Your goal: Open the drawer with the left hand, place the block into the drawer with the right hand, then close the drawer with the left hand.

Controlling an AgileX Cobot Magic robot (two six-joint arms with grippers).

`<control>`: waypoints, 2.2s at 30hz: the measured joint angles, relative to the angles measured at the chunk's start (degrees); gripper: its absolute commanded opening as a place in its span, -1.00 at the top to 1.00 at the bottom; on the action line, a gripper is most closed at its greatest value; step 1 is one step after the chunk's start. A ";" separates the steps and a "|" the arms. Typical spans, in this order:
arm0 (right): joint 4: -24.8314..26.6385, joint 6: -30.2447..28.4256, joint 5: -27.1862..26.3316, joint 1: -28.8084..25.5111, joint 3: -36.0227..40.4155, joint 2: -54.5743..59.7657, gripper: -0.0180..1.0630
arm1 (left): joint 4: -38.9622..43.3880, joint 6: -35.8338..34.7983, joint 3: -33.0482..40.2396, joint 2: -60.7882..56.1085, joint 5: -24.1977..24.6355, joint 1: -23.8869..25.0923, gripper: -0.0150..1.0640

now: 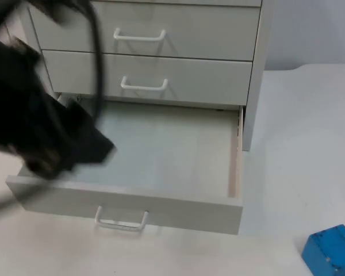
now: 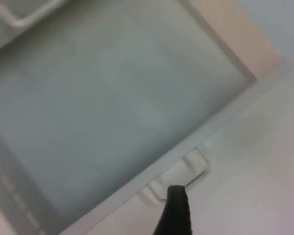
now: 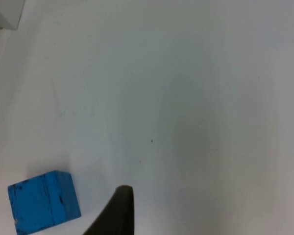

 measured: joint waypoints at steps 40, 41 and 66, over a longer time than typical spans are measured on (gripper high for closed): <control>1.25 0.00 0.11 0.00 0.00 0.00 -0.95 | -1.99 -7.51 0.00 -24.76 16.32 32.37 -0.98; 1.25 0.00 0.38 0.00 0.00 0.00 -0.95 | -2.11 -7.51 0.00 -26.21 16.54 32.37 -0.98; 8.26 -1.04 6.25 9.04 -4.72 6.63 -0.85 | -1.59 -7.51 0.00 -41.63 20.99 32.37 -0.98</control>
